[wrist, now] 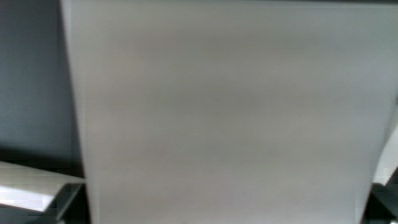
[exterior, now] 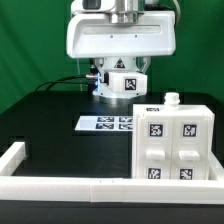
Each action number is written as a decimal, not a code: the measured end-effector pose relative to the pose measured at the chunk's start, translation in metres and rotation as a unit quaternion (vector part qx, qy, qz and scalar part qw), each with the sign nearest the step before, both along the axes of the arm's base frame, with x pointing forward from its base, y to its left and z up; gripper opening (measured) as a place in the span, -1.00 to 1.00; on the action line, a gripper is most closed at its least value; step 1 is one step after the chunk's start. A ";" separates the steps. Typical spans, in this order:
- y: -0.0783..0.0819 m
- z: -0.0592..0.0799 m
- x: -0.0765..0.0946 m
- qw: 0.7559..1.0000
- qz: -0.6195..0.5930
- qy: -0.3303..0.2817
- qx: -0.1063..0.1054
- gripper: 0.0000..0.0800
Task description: Assemble cabinet
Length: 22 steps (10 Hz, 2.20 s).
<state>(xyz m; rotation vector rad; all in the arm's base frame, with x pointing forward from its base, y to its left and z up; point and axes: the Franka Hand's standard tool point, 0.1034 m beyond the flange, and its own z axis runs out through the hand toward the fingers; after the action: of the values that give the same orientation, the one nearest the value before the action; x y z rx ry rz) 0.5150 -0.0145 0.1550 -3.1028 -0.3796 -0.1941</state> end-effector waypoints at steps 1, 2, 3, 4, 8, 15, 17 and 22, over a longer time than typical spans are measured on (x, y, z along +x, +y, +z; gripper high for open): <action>0.003 0.002 0.003 1.000 0.003 0.003 0.001 0.39; 0.012 0.012 0.016 1.000 0.010 0.000 0.003 0.39; 0.019 0.020 0.032 1.000 0.011 -0.011 0.008 0.39; 0.025 0.024 0.046 1.000 0.012 -0.019 0.012 0.39; 0.041 0.028 0.074 0.999 0.031 -0.025 0.020 0.39; 0.060 0.022 0.102 0.998 0.052 -0.011 0.031 0.39; 0.062 0.015 0.104 0.998 0.053 -0.008 0.033 0.39; 0.077 0.007 0.103 0.997 0.063 -0.003 0.035 0.39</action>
Offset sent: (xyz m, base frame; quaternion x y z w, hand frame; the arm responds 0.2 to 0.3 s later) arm 0.0623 0.0274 0.0251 0.0105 0.0309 0.0034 0.9995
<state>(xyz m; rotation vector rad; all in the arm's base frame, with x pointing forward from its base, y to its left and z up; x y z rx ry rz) 0.6177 0.0625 0.1618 -2.9968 -0.5537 -0.2096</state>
